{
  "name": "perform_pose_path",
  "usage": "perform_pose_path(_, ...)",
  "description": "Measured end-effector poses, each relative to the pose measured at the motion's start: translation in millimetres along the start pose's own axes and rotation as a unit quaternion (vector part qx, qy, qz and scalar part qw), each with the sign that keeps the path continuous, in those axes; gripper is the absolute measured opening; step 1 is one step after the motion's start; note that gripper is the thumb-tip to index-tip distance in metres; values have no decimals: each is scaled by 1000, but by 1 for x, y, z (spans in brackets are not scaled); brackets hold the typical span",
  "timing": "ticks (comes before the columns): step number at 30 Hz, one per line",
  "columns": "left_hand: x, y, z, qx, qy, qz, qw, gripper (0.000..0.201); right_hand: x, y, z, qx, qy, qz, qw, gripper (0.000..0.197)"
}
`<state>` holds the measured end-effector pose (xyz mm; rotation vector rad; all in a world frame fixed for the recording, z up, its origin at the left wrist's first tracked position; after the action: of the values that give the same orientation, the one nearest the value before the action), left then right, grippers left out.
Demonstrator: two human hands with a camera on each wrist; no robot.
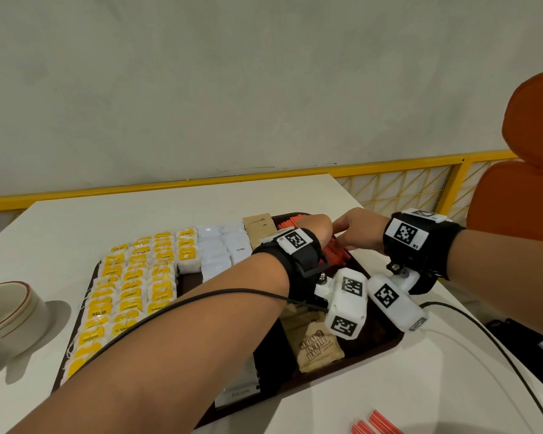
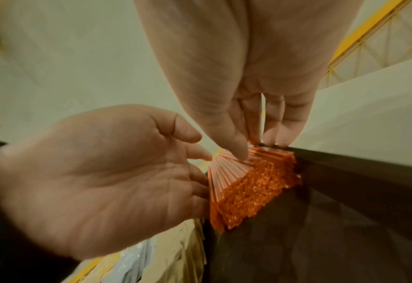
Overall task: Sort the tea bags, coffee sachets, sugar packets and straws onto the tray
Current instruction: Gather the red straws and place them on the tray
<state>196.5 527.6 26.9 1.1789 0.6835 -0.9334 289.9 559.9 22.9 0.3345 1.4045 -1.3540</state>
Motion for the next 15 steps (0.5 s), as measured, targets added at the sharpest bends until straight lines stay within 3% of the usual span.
perform_pose_path(10, 0, 7, 9, -1, 9, -2, 1000, 32, 0, 6, 3, -7, 5, 28, 1000, 39)
perform_pose_path(13, 1, 0, 9, 2, 19, 127, 992, 35, 0, 7, 5, -5, 4, 28, 1000, 42)
perform_pose_path(15, 5, -6, 13, -19, 5, 262, 965, 38, -1, 8, 6, -4, 3, 21, 1000, 45)
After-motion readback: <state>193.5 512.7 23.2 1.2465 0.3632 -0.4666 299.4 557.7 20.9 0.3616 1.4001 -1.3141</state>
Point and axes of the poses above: each hand's wrist, its own z-axis away from the middle knuckle, its own x-axis out of the palm, y = z × x, the point moved 3 cm from there along -z, towards the middle knuckle, and after that the axes turned 5 degrees about -y, right-handed, at the moved point
